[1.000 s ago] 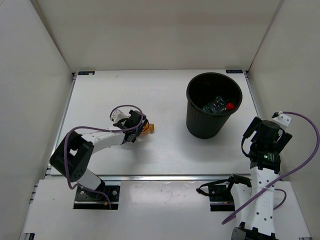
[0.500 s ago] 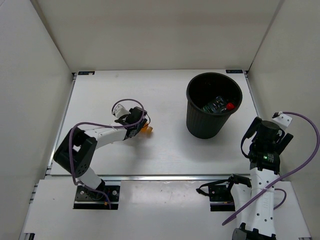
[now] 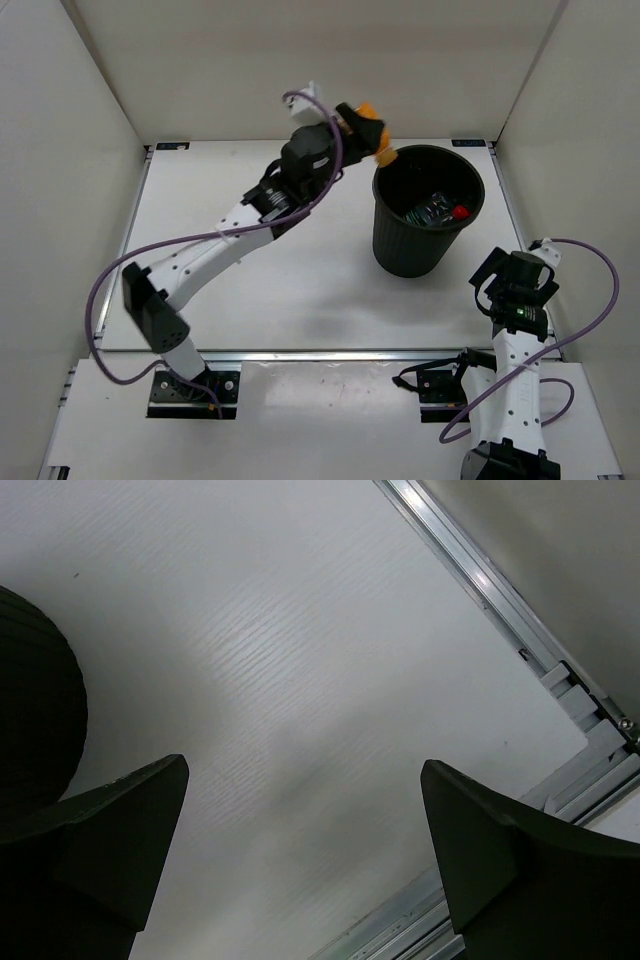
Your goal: Put the plastic bottles in the bin
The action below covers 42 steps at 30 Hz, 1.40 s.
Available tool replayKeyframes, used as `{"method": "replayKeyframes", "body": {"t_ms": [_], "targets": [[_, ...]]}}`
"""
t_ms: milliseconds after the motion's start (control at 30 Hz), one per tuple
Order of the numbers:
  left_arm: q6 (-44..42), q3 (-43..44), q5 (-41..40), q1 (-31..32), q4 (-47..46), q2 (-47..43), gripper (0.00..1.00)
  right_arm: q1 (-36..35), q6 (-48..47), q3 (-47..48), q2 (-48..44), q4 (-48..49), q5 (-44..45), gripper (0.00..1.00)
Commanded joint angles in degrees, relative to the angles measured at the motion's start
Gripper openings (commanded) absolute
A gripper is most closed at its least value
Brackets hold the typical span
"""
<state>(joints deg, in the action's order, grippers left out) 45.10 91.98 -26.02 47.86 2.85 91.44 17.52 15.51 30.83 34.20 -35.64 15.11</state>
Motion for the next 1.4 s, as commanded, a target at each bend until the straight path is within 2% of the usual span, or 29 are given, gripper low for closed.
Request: {"method": "replayKeyframes", "body": {"t_ms": [0, 100, 167, 267, 300, 333, 467, 567, 667, 733, 767, 833, 867, 933, 967, 1033, 1100, 1167, 1233, 1367], "targets": [[-9.94, 14.22, 9.21, 3.56, 4.68, 8.74, 0.61, 1.02, 2.34, 0.72, -0.44, 2.59, -2.03, 1.00], [-11.08, 25.40, 13.00, 5.32, 9.18, 19.53, 0.63, 1.38, 1.63, 1.25, -0.53, 1.98, -1.05, 0.99], [-11.09, 29.11, 14.58, 6.11, 11.47, 22.36, 0.68, 1.20, 1.63, 1.60, -0.62, 1.81, -0.61, 0.99], [-11.26, 29.14, 15.56, 6.02, 11.57, 23.52, 0.72, 1.38, 0.84, 1.87, -0.97, 1.45, 0.09, 0.99], [-11.96, 30.00, 15.91, 6.28, 11.65, 23.26, 0.79, 1.64, 0.67, 2.04, -0.89, 1.36, 0.27, 0.99], [-13.19, 30.96, 16.09, 6.46, 12.00, 23.00, 0.98, 1.55, 0.66, 2.13, -0.88, 1.19, 1.14, 0.99], [-18.11, 35.71, 14.95, 7.08, 17.69, 21.15, 0.99, 0.85, 0.40, 2.74, -0.18, 1.54, 2.11, 0.99], [-21.80, 37.04, 10.29, 6.02, 24.90, 16.42, 0.99, 0.50, -0.30, 4.24, 0.43, 1.71, 3.60, 0.99], [-23.05, 26.35, 8.53, 1.28, 29.57, 5.36, 0.99, 0.68, -0.48, 4.59, 0.35, 1.54, 3.34, 1.00], [-20.86, 9.00, 6.08, -3.63, 30.10, -7.43, 0.99, 0.85, -0.83, 4.94, 1.04, 1.36, 1.15, 0.99], [-20.15, 3.95, 6.16, -7.74, 29.32, -11.16, 0.98, 0.76, -0.83, 4.68, 0.79, 1.36, -0.42, 0.99], [-14.98, -16.12, 7.73, -19.14, 28.44, -24.92, 0.99, 0.68, -0.92, 4.59, 1.05, 0.83, -2.89, 1.00], [-14.09, -24.92, 9.74, -22.25, 27.83, -31.34, 0.98, 0.50, -0.92, 4.42, 1.05, 0.31, -3.59, 0.99], [-14.33, -33.48, 9.33, -33.22, 32.02, -38.66, 0.99, 0.41, -1.62, 4.59, 0.87, -0.39, -4.14, 0.99], [-14.95, -37.71, 5.67, -35.61, 35.26, -42.18, 0.99, -0.37, -2.32, 4.94, 1.05, -0.48, -4.91, 0.99], [-16.00, -43.27, -1.81, -36.34, 40.01, -45.12, 0.99, -0.38, -2.15, 5.47, 0.61, -1.80, -2.91, 0.99], [-14.44, -46.09, -2.98, -35.64, 43.81, -46.61, 0.98, -0.12, -3.29, 6.08, 1.31, -2.59, -2.72, 0.99], [-13.56, -48.38, 0.26, -35.29, 45.22, -46.70, 0.99, 0.24, -3.64, 5.74, 1.66, -3.29, -3.24, 0.99], [-9.00, -50.32, -0.60, -33.81, 45.22, -48.71, 0.98, -0.20, -3.64, 5.82, 1.76, -3.56, -3.33, 0.99], [-8.97, -52.61, 4.73, -35.46, 41.36, -54.16, 0.99, -3.01, -3.03, 5.12, -0.35, -3.03, -2.20, 0.99]]}}
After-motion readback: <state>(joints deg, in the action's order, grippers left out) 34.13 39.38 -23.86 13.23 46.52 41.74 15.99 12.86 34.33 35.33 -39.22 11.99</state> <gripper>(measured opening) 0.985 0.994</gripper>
